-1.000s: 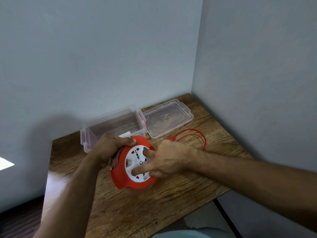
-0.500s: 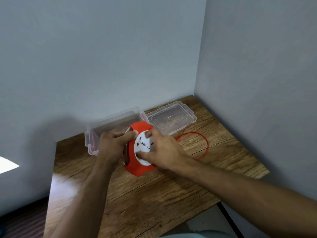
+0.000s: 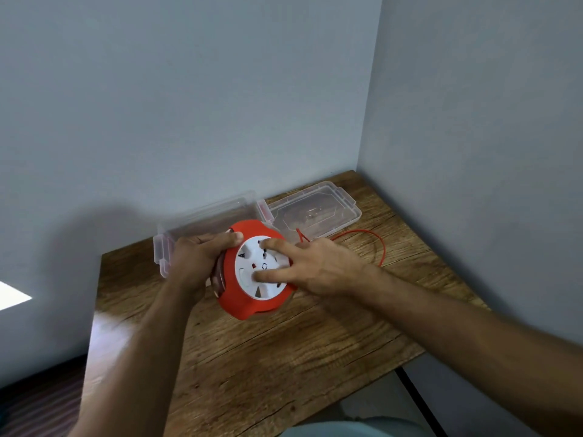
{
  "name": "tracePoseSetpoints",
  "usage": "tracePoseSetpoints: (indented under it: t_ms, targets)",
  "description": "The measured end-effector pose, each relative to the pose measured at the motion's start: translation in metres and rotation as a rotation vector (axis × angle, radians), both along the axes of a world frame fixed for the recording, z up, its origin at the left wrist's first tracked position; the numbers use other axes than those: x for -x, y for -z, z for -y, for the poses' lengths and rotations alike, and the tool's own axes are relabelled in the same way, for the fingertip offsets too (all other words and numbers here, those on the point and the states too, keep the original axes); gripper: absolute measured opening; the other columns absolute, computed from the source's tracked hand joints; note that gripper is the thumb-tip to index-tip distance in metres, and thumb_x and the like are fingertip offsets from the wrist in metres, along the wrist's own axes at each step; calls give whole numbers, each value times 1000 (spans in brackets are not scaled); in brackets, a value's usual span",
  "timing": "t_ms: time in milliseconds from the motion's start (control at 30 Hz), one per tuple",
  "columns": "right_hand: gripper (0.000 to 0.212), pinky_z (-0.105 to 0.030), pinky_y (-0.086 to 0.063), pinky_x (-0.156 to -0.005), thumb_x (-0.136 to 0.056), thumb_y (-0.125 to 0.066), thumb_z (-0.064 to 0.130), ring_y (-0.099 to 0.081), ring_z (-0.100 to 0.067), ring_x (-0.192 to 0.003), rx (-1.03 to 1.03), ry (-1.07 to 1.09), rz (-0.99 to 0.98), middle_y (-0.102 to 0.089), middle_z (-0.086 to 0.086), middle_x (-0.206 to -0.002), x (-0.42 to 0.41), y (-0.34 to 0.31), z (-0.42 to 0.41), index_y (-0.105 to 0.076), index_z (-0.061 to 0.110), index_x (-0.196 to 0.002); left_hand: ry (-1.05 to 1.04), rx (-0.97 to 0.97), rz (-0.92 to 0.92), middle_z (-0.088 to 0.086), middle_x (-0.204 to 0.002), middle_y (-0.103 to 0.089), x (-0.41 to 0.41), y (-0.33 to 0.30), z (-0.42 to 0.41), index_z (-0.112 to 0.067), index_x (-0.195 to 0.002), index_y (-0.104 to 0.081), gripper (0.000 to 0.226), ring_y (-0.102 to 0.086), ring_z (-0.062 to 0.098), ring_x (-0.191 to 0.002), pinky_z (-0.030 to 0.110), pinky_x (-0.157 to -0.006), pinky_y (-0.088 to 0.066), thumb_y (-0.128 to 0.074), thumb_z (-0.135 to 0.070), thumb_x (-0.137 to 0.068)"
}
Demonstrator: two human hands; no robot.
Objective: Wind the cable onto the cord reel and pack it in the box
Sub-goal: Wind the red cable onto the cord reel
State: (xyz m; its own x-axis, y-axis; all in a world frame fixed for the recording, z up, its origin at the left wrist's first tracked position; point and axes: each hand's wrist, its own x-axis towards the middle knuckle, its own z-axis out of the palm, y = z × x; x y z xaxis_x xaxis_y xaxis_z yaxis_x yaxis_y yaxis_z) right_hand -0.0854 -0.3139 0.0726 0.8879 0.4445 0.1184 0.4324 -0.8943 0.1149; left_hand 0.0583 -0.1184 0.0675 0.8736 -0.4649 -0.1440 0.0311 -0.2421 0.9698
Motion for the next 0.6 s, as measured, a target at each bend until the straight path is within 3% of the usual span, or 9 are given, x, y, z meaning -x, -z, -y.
tracePoseSetpoints:
  t_ms: [100, 267, 367, 433, 500, 533, 600]
  targets:
    - [58, -39, -59, -56, -97, -59, 16, -68, -36, -93, 129, -211, -30, -32, -21, -157, -6, -7, 7, -41, 40, -147, 116, -107, -67, 22, -93, -82, -7, -4, 0, -3, -92, -83, 27, -79, 45, -89, 56, -84, -64, -82, -28, -82]
    - [63, -44, -60, -53, -100, -54, 17, -69, -39, -83, 280, -326, -101, -22, -21, -158, -14, -10, 2, -28, 44, -151, 228, -221, -108, 16, -91, -84, -8, -8, 2, -5, -94, -82, 29, -81, 37, -81, 42, -71, -64, -81, -32, -82]
    - [68, -51, -62, -58, -95, -66, 27, -70, -41, -84, 324, -355, -61, -32, -24, -151, -15, -8, -5, -29, 41, -150, 212, -208, -118, 19, -89, -84, -3, -5, 4, -4, -91, -83, 27, -82, 37, -79, 41, -67, -64, -82, -29, -81]
    - [71, -48, -62, -56, -90, -72, 32, -71, -38, -78, 317, -363, 28, -46, -24, -142, -16, -3, -6, -34, 38, -149, 196, -205, -81, 18, -86, -84, 0, -3, 4, -7, -84, -84, 20, -82, 35, -75, 41, -66, -66, -83, -27, -81]
    - [69, -34, -54, -43, -91, -68, 40, -66, -28, -67, 238, -236, 69, -58, -22, -129, -15, 4, -9, -32, 37, -150, 152, -162, -51, 18, -85, -83, 1, -2, 2, -8, -82, -84, 20, -81, 36, -76, 45, -72, -66, -84, -28, -79]
    - [66, -25, -41, -40, -92, -64, 46, -60, -24, -62, 163, -123, 85, -64, -18, -120, -15, 7, -12, -33, 37, -149, 118, -126, -41, 19, -85, -83, 3, -1, 1, -8, -83, -84, 21, -81, 37, -77, 45, -73, -65, -85, -28, -77]
    - [66, -18, -27, -49, -85, -62, 57, -63, -24, -64, -54, 133, 148, -73, -10, -101, -15, 14, -21, -41, 34, -143, 40, -35, 20, 13, -73, -82, 6, 0, 3, -16, -73, -84, 12, -79, 30, -67, 39, -62, -63, -84, -26, -78]
